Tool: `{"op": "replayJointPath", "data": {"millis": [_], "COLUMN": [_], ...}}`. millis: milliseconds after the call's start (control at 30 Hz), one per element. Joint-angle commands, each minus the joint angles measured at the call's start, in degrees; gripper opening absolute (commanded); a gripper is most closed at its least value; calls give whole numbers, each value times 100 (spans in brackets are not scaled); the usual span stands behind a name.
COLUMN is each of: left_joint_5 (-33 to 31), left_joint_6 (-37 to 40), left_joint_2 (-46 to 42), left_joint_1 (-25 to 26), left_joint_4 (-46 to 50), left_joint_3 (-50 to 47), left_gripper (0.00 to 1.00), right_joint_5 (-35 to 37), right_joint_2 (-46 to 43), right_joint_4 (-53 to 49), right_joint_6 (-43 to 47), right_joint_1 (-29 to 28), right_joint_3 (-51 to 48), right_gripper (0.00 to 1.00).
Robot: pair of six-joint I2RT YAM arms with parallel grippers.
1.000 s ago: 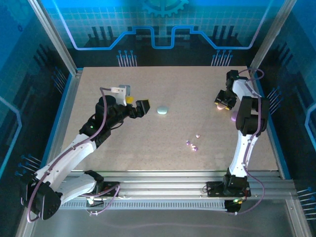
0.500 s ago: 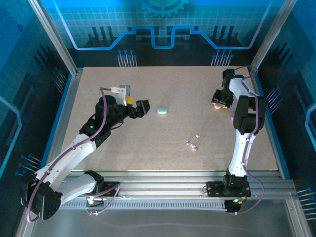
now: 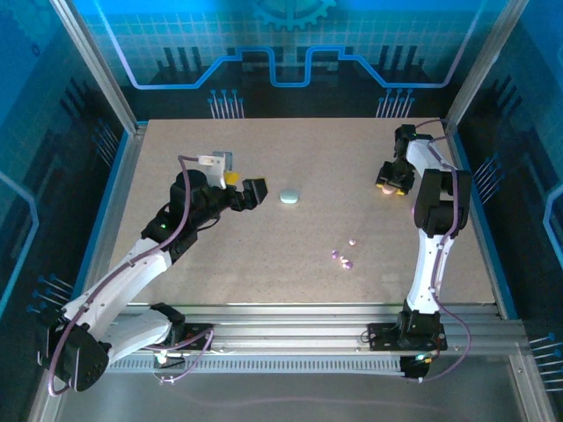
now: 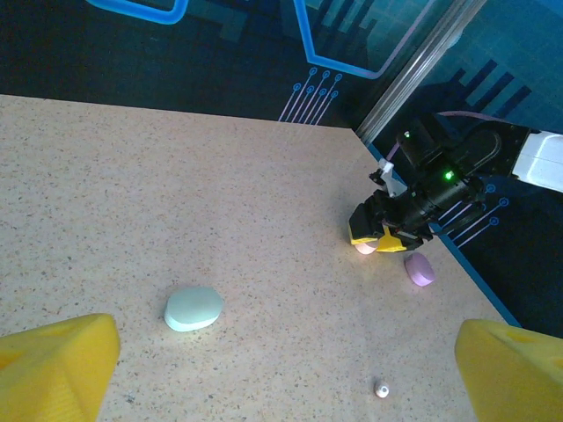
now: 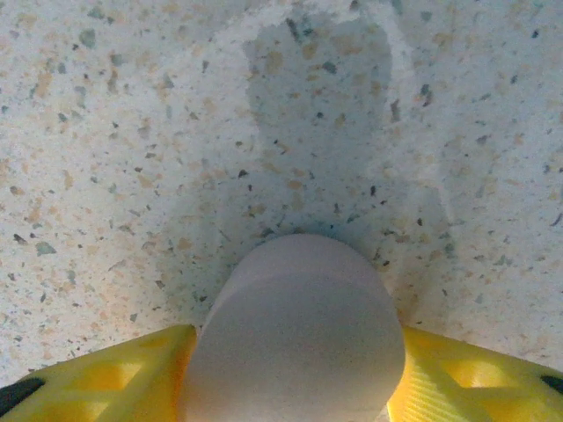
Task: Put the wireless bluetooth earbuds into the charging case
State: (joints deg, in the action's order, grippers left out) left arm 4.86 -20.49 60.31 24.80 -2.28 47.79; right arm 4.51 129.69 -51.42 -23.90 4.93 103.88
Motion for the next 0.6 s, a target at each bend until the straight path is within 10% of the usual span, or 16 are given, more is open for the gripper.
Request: {"op": "replayJointPath", "data": {"millis": [0,567], "left_joint_5": [120,105], "left_joint_6": [98,113], "left_joint_2": [-68,-40], "left_joint_1": [-38,-44], "left_joint_4": [-80,-132], "left_joint_3": [6,-57], "left_gripper": [99,99], "right_joint_5": [-25,17], "right_joint_2": [132,-594], "right_joint_4": [21,-47], "right_joint_6": [-92,889], "right_joint_1": [-1,-1060], "right_joint_3": [185,-721], "right_gripper": [55,41]}}
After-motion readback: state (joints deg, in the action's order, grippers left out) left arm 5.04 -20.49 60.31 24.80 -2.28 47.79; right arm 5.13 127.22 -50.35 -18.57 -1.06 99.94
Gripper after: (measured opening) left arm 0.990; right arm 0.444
